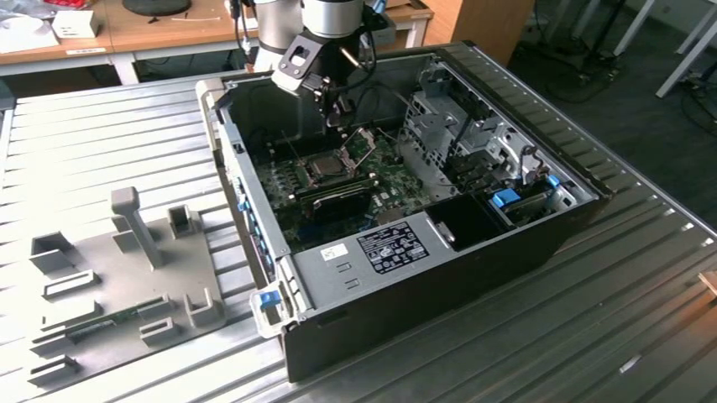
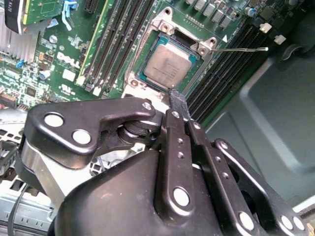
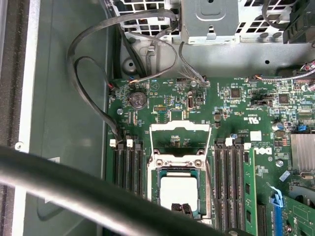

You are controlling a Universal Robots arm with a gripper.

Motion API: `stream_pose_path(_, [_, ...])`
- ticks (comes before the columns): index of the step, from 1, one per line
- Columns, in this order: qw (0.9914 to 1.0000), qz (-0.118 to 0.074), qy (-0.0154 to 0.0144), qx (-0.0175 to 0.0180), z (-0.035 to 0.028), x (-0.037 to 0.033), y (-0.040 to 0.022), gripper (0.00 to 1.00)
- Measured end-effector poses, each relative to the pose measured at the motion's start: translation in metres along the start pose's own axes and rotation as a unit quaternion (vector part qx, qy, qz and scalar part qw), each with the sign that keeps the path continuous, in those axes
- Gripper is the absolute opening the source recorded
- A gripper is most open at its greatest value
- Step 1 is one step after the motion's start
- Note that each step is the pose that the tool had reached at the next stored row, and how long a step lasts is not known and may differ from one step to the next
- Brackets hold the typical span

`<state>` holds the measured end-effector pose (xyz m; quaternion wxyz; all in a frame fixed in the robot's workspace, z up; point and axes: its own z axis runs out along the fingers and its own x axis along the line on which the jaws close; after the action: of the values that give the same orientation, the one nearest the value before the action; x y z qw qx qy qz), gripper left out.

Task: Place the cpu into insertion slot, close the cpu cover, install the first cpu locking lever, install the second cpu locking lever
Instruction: 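Close the cpu cover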

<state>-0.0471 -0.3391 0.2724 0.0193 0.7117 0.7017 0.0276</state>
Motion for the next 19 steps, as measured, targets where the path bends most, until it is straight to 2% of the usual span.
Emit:
stream_pose_path(7, [1.00000,0.000,-0.0001,0.0001,-0.0002,0.0000,0.0020,0.10])
stream_pose_path(19, [1.00000,0.000,-0.0001,0.0000,0.0004,0.0001,0.0112,0.10])
